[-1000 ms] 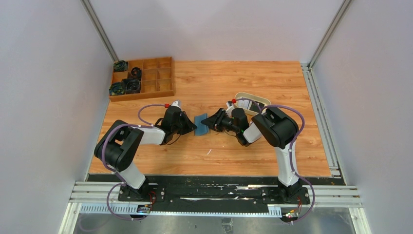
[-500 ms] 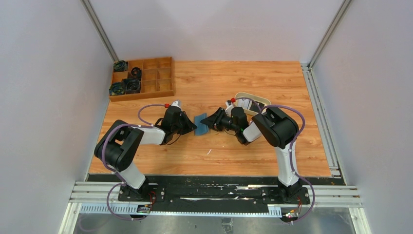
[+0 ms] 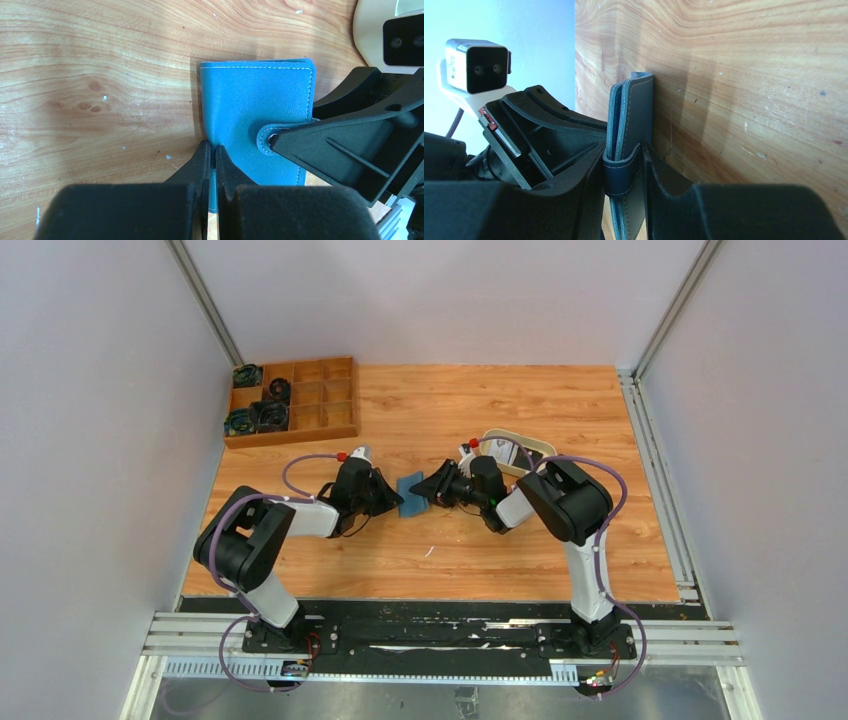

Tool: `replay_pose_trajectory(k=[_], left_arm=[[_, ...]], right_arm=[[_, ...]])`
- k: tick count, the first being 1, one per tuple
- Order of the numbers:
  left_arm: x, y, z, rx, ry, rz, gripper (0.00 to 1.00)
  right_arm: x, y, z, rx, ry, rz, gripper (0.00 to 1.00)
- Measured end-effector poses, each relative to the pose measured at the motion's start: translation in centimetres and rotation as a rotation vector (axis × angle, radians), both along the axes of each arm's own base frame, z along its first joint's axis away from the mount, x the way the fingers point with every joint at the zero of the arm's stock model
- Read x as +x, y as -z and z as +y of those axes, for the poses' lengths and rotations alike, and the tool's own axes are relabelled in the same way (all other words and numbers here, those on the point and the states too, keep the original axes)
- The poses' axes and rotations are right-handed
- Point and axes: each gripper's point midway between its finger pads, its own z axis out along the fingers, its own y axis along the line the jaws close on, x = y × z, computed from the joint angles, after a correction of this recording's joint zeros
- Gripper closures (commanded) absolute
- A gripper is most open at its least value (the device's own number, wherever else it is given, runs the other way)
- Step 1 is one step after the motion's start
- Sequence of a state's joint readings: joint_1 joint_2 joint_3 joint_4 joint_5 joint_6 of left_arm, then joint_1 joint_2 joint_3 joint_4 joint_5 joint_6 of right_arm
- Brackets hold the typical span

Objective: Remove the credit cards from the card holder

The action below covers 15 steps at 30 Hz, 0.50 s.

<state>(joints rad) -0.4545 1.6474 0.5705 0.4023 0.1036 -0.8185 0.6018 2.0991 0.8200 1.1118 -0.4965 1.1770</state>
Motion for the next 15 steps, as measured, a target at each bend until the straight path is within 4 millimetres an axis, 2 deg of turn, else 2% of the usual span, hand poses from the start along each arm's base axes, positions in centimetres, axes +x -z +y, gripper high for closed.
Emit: replay_pose_trajectory(k=[12,15], left_arm=[[0.01,-0.01,0.00,0.000,0.000,-0.001,1.00],[0.01,-0.01,0.00,0.000,0.000,-0.001,1.00]], right_arm=[[-0.31,0.76,0.04,-0.037,-0.016,-0.009,0.70],[-0.31,0.79,0.03,-0.039,-0.017,-0.012,0.73]])
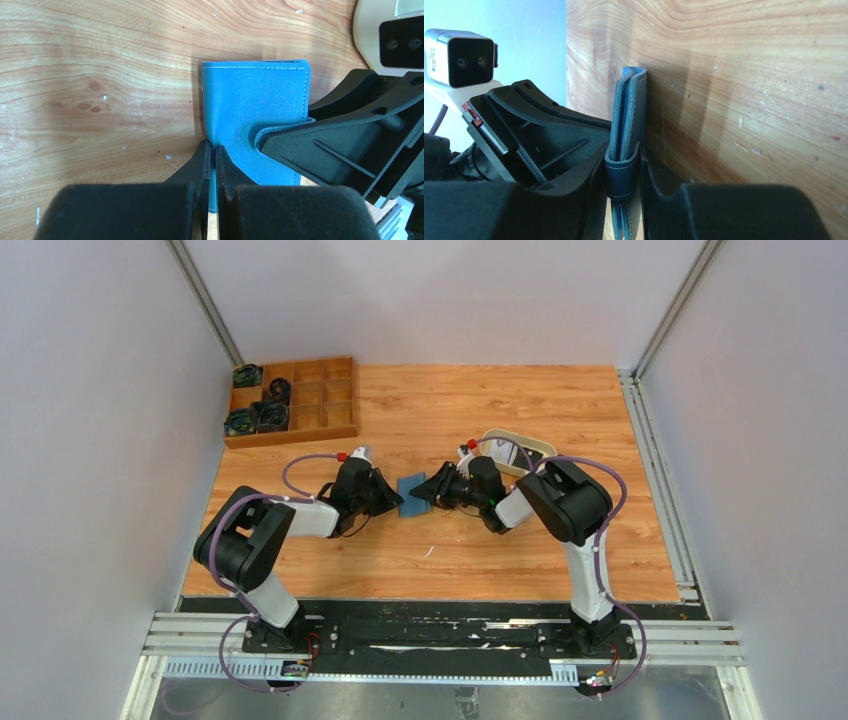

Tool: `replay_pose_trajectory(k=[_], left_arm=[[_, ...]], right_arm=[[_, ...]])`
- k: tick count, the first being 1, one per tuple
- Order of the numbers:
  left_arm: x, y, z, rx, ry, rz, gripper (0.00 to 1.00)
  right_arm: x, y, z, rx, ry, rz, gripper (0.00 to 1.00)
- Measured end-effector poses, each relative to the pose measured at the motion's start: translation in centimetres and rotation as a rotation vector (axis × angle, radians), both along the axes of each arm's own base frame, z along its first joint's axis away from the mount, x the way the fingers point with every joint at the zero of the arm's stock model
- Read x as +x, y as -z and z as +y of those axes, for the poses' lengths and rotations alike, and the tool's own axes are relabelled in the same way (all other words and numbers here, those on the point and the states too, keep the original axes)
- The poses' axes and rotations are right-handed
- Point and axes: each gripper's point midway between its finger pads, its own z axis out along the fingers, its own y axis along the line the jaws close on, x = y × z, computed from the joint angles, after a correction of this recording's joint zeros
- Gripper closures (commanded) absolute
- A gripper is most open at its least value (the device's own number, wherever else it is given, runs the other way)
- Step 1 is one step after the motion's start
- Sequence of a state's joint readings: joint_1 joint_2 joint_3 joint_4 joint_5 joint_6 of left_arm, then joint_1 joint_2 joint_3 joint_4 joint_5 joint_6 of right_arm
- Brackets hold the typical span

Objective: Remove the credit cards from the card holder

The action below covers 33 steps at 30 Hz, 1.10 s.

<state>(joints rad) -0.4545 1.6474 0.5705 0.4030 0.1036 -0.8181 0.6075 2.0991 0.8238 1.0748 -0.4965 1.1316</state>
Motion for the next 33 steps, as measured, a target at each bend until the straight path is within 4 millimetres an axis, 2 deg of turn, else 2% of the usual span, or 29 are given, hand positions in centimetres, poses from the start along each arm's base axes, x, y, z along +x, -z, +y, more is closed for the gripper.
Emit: replay_pose_trajectory(k=[5,8,17,18,21,23,24,27,31,33], left_arm=[[0.0,0.0,0.0,0.000,0.000,0.000,1.00],[0.0,0.0,0.0,0.000,0.000,0.000,1.00],[0.0,0.0,0.0,0.002,0.002,-0.002,1.00],[0.0,0.0,0.0,0.002,0.003,-0.002,1.00],[0.0,-0.1,0.0,0.005,0.005,-0.003,1.00],[0.0,-0.1,0.0,0.006,0.006,-0.001,1.00],[0.1,-0.2,0.0,0.008,0.007,-0.001,1.00],[0.1,-0.3,0.1,0.021,0.008,0.006,1.00],[0.1,-0.4,0.4,0.052,0.000,0.027,1.00],[0.3,-0.5,0.6,0.078,-0.001,0.043,0.90]], right_arm=[[0.0,0.1,0.0,-0.004,0.002,0.004,0.85],[0.0,0.2,-0.1,-0.005,0.004,0.005,1.00],[0.0,0.6,-0.3,-0.028,0.014,0.027,1.00],[0.0,0.5,-0.4,-0.033,0.013,0.024,0.98],[-0.1,0.4,-0.3,-0.054,-0.002,0.021,0.62],[-0.1,0.3,-0.3,-0.062,-0.015,0.015,0.33],[-0.3,0.2,-0.3,-0.065,-0.022,0.013,0.28],[-0.3,-1.9,-0.3,-0.057,-0.049,-0.034,0.24],[0.1,-3.2,-1.4,-0.097,-0.049,-0.068,0.20],[0.6,-3.7,-2.4,-0.142,-0.045,-0.083,0.18]])
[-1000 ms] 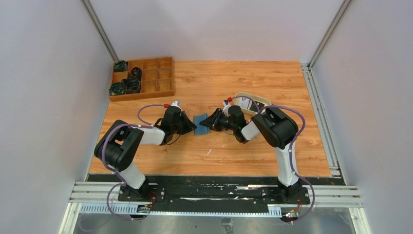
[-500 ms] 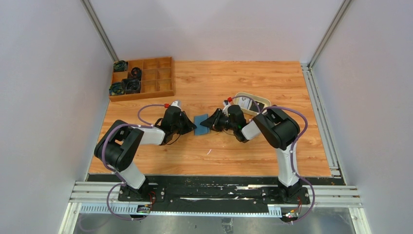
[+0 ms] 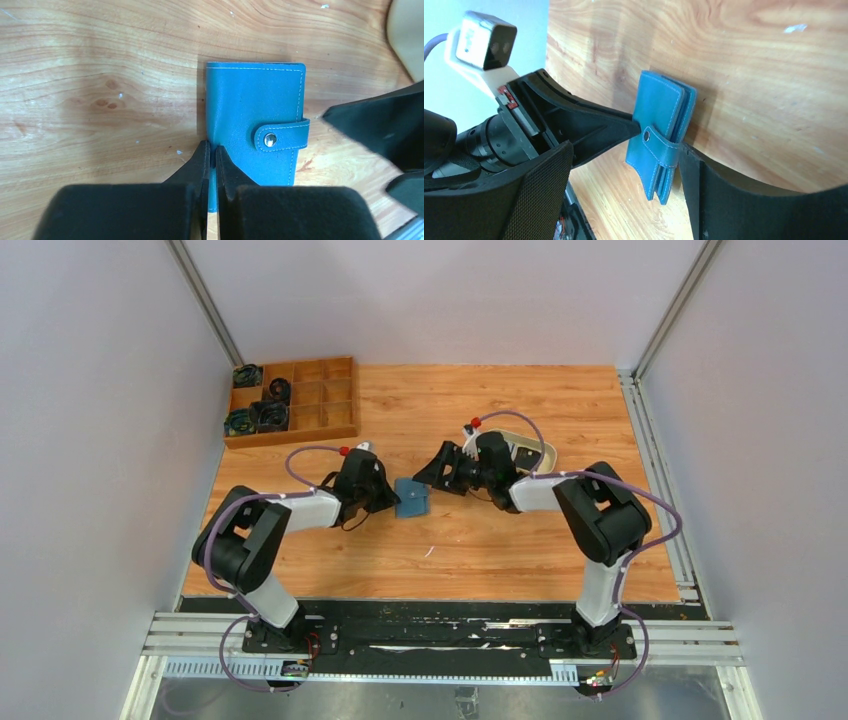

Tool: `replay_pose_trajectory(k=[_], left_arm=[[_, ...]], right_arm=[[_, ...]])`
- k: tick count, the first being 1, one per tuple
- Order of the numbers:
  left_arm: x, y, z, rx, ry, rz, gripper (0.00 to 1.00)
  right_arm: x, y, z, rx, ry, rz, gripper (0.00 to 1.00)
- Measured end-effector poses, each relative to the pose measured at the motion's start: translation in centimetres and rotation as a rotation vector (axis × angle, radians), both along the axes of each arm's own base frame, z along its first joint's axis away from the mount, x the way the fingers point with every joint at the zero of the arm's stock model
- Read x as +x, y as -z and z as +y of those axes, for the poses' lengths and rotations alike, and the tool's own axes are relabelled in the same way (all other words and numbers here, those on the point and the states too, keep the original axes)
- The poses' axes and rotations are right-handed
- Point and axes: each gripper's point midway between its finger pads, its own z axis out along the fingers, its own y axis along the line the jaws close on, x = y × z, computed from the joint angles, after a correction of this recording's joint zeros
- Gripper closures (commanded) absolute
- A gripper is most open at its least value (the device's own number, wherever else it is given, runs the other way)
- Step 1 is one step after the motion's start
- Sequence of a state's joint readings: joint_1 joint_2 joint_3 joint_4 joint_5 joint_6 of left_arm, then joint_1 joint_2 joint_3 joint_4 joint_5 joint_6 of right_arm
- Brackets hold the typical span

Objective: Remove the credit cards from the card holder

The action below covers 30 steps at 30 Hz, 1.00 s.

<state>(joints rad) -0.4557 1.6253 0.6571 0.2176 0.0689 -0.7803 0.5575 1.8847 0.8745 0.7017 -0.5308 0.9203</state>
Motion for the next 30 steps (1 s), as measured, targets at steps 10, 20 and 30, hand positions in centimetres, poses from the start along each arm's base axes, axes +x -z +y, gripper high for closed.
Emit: replay_pose_trajectory(k=[10,20,30], left_arm=[[-0.2,-1.3,1.7,0.158,0.017,0.067,0.01],[-0.3,-10.2,3.8,0.243,0.068,-0.121,0.00],[-2.5,-17.3,8.0,0.225,0.049,-0.459,0.00]], right_arm=[[1.8,-6.9,-3.7,-0.225,0.023,-0.238,0.14],[-1.0,-7.8,-8.7,-0.390,0.093,-0.308,0.09],[-1.4,-8.8,-13.7,-0.573,0.249,-0.329,0.02]])
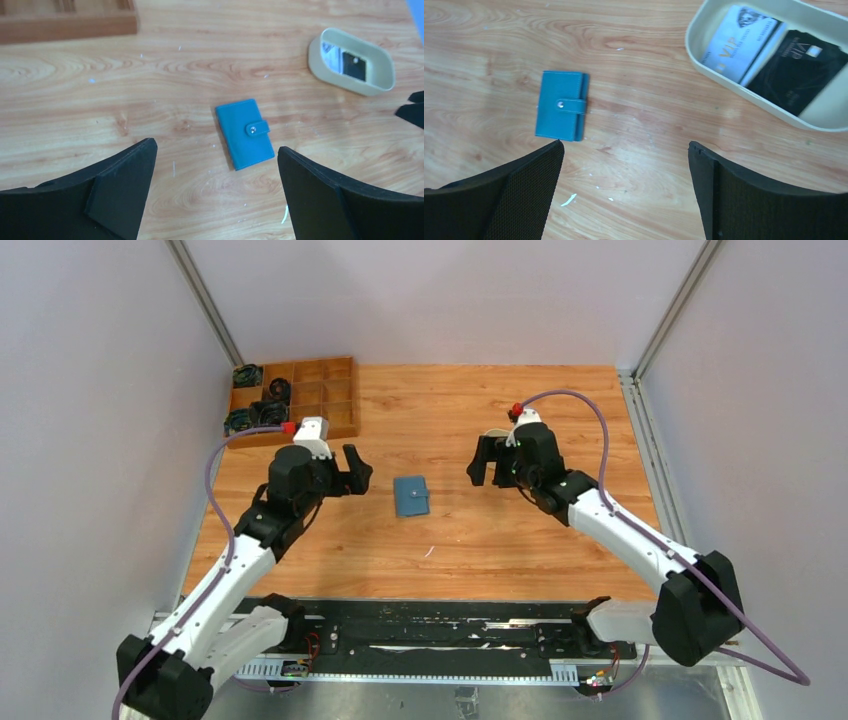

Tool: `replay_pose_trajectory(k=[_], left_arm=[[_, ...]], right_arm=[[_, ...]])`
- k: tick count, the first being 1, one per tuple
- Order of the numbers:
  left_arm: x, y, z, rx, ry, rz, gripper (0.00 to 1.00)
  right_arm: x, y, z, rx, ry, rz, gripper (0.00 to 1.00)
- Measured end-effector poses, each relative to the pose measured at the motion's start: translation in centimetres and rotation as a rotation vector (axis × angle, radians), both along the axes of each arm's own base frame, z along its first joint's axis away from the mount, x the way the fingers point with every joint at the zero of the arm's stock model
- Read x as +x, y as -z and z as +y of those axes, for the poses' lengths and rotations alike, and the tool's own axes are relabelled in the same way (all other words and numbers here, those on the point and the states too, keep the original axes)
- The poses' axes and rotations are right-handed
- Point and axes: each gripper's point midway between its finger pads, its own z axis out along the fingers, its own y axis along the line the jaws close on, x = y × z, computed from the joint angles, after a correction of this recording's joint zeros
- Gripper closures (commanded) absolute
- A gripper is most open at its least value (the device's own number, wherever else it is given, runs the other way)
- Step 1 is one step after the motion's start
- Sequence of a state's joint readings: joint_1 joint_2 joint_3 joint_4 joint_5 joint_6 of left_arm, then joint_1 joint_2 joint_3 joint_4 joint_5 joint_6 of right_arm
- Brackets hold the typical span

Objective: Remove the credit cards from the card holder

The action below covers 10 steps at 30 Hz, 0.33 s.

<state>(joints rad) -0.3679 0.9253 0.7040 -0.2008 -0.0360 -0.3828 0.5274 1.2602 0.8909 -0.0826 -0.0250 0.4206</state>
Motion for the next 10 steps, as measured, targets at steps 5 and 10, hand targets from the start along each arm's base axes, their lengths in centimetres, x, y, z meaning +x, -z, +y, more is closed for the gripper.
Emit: replay_pose_trajectory(k=[5,10], left_arm=[[0.1,-3.5,0.7,-0.010,-0.020,-0.138,0.00],[0.3,-4.1,1.1,-0.004,-0.038,-0.165,0.00]], right_arm=[[0.2,0.1,-1.8,-0.075,0.058,-0.007,0.03],[0.2,-0.1,-2.0,-0.112,0.039,-0.024,0.02]])
